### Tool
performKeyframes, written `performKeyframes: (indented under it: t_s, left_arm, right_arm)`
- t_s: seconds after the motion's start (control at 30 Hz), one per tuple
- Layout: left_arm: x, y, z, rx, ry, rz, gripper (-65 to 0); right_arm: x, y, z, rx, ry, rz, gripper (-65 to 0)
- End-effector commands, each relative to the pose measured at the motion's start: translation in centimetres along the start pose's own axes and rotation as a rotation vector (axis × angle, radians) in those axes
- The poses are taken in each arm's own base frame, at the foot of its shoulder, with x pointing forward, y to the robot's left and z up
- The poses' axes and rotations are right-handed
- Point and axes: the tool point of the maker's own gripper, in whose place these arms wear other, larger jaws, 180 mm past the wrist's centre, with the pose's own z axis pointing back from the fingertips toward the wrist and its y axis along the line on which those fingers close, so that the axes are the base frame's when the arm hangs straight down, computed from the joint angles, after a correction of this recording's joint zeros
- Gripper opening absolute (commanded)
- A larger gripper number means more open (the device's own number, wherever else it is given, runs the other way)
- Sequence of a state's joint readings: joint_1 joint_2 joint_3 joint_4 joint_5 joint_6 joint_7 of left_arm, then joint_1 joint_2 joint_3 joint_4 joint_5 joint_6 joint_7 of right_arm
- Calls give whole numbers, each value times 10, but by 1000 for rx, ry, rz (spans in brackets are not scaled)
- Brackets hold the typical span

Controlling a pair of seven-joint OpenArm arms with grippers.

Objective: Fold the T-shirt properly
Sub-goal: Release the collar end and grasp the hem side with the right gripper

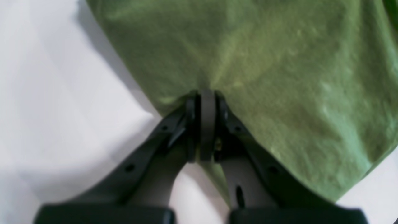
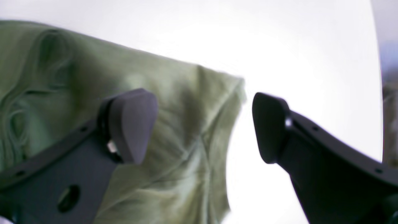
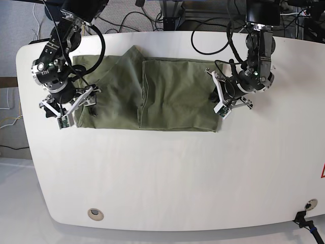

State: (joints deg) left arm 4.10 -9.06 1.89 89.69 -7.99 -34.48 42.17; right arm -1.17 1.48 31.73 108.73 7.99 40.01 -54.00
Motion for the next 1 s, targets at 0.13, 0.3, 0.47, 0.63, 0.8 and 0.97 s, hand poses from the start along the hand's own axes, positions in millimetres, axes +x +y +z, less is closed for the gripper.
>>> performKeyframes:
  t_s: [0.13, 0.3, 0.47, 0.63, 0.8, 0.97]
  left_arm:
    - [1, 11, 5, 23, 5, -19, -650]
    - [0, 11, 6, 25, 7, -18, -650]
    - [0, 11, 6, 24, 7, -19, -650]
    - [0, 10, 5, 22, 6, -19, -650]
    - [0, 11, 6, 23, 7, -20, -650]
    - [-6, 12, 7, 27, 19, -22, -650]
  right_arm:
    - [-48, -60, -9, -50, 68, -303, -155]
    - [-89, -56, -15, 66, 100, -458, -155]
    - [-101, -15, -22, 164, 120, -494, -157]
    - [-93, 33, -35, 259, 118, -495, -160]
    - [-80, 47, -43, 289, 78, -507, -187]
    - [-70, 41, -41, 278, 55, -484, -650]
